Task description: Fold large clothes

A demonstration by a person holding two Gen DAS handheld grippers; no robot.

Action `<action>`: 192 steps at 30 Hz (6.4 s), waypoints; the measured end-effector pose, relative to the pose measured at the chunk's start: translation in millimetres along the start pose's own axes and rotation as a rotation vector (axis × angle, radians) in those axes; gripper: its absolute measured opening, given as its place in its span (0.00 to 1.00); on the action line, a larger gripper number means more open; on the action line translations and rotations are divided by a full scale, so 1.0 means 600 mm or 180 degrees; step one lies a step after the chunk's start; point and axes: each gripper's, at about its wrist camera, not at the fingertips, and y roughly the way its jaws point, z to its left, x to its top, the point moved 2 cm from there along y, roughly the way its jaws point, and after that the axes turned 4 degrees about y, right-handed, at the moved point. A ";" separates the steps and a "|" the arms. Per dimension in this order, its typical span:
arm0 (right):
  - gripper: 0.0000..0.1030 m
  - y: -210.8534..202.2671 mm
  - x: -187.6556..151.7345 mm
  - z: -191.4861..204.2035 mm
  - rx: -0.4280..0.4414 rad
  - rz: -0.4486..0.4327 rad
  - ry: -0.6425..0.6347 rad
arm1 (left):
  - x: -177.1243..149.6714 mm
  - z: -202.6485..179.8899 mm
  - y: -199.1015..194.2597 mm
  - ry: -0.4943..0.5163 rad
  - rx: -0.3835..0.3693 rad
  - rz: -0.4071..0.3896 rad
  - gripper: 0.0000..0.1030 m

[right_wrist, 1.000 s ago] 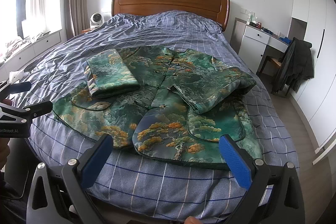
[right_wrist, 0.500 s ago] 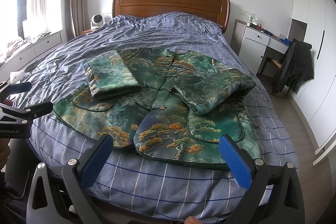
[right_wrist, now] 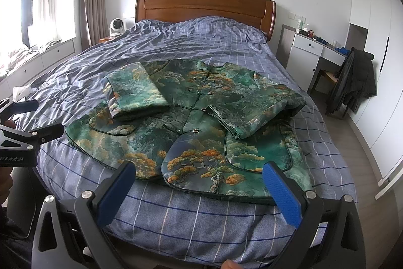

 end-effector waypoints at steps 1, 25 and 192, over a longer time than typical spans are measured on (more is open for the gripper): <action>1.00 0.000 0.000 0.000 0.0001 0.0000 0.0001 | -0.001 -0.001 0.001 0.0000 0.0000 -0.0002 1.00; 1.00 -0.002 -0.004 -0.002 0.0007 -0.0001 0.0005 | -0.002 -0.003 -0.002 0.0000 -0.0025 0.0031 1.00; 0.76 0.069 -0.006 -0.141 -0.0107 0.0089 0.0634 | -0.010 0.217 0.068 -0.1141 0.0169 -0.0227 0.98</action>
